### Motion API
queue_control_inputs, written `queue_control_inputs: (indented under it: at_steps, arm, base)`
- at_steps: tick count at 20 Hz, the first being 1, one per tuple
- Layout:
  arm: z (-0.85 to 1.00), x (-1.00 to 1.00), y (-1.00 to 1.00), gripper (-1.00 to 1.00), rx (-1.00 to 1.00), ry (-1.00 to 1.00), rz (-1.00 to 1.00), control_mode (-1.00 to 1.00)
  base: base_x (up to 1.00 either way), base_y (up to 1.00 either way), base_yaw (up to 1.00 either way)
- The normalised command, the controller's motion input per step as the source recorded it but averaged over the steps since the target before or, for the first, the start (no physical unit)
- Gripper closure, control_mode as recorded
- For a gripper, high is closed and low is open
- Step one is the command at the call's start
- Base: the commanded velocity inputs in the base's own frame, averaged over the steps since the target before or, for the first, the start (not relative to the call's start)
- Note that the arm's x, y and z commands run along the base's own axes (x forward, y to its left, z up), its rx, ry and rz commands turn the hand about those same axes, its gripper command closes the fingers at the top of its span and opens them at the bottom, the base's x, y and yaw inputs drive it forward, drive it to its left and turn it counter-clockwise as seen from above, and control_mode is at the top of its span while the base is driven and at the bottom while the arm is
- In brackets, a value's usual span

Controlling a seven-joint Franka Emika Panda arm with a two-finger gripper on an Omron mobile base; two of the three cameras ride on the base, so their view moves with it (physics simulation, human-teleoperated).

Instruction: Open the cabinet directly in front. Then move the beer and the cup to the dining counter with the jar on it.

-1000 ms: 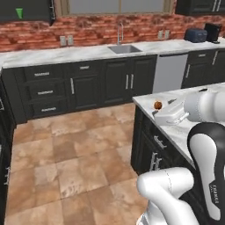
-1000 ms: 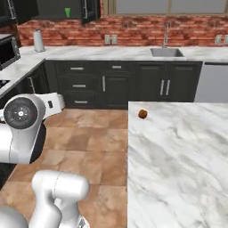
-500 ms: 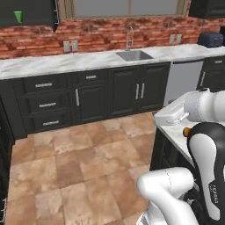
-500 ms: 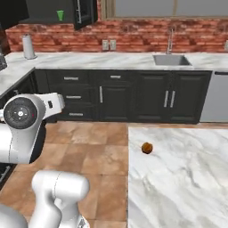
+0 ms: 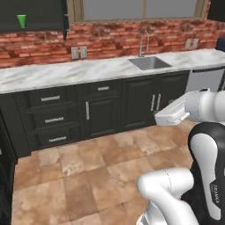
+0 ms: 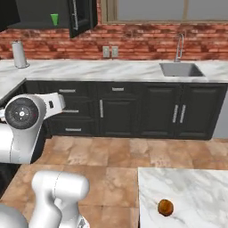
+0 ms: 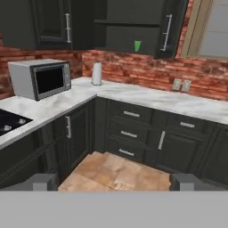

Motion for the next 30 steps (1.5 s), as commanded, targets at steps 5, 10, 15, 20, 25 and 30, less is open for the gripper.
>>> queue_control_inputs:
  at_steps: [5, 10, 15, 20, 25, 30]
  arm:
    - [0.00, 0.00, 0.00, -1.00, 0.00, 0.00, 0.00, 1.00]
    - [0.00, 0.00, 0.00, -1.00, 0.00, 0.00, 0.00, 1.00]
    - [0.00, 0.00, 0.00, -1.00, 0.00, 0.00, 0.00, 1.00]
    - [0.00, 0.00, 0.00, -1.00, 0.00, 0.00, 0.00, 1.00]
    - [0.00, 0.00, 0.00, -1.00, 0.00, 0.00, 0.00, 1.00]
    - [0.00, 0.00, 0.00, -1.00, 0.00, 0.00, 0.00, 1.00]
  base:
    - [1.00, 0.84, 0.00]
    - [1.00, 1.00, 0.00]
    - [1.00, 1.00, -0.09]
    - [1.00, 0.69, -0.24]
    - [0.83, 0.33, -0.08]
    - [0.25, 0.27, 0.11]
